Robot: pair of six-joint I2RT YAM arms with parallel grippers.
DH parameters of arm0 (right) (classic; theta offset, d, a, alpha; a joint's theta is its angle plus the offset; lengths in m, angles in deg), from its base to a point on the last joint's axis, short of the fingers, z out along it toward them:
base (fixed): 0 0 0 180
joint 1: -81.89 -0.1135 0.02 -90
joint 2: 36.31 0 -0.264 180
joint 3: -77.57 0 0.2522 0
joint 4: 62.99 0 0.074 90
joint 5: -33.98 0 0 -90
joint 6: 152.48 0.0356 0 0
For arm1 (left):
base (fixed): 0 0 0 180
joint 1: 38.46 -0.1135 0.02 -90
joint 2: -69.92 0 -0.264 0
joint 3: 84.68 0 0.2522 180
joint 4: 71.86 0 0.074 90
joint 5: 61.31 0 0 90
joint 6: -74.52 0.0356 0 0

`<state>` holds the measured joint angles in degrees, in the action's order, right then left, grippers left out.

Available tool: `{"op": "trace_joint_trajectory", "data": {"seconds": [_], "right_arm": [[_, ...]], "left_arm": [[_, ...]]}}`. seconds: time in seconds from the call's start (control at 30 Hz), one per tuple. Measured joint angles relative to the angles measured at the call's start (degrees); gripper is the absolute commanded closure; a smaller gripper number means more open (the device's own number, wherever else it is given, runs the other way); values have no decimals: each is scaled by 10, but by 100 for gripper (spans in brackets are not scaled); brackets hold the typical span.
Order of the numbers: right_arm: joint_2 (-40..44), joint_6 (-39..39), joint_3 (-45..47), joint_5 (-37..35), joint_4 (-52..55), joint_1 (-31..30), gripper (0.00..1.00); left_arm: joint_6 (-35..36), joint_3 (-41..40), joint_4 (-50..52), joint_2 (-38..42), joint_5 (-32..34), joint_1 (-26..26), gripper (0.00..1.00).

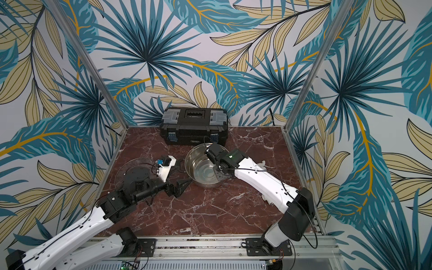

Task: Stir the soup with a spoon
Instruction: Stir the soup in the pan with a stick.

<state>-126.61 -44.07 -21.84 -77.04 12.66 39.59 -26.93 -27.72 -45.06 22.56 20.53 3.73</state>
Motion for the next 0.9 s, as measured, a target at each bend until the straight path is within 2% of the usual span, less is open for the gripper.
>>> {"op": "trace_joint_trajectory", "data": {"seconds": [0.3, 0.53, 0.67, 0.9], "right_arm": [[-36, -9, -44, 88, -24, -24, 100], [4, 2, 12, 125, -31, -58, 100], [66, 14, 64, 119, -16, -64, 100], [127, 29, 92, 46, 30, -62, 100]], "left_arm": [[-6, -8, 0, 13, 0, 0, 0], [-9, -13, -4, 13, 0, 0, 0], [-8, -13, -4, 13, 0, 0, 0], [-8, -13, -5, 13, 0, 0, 0]]}}
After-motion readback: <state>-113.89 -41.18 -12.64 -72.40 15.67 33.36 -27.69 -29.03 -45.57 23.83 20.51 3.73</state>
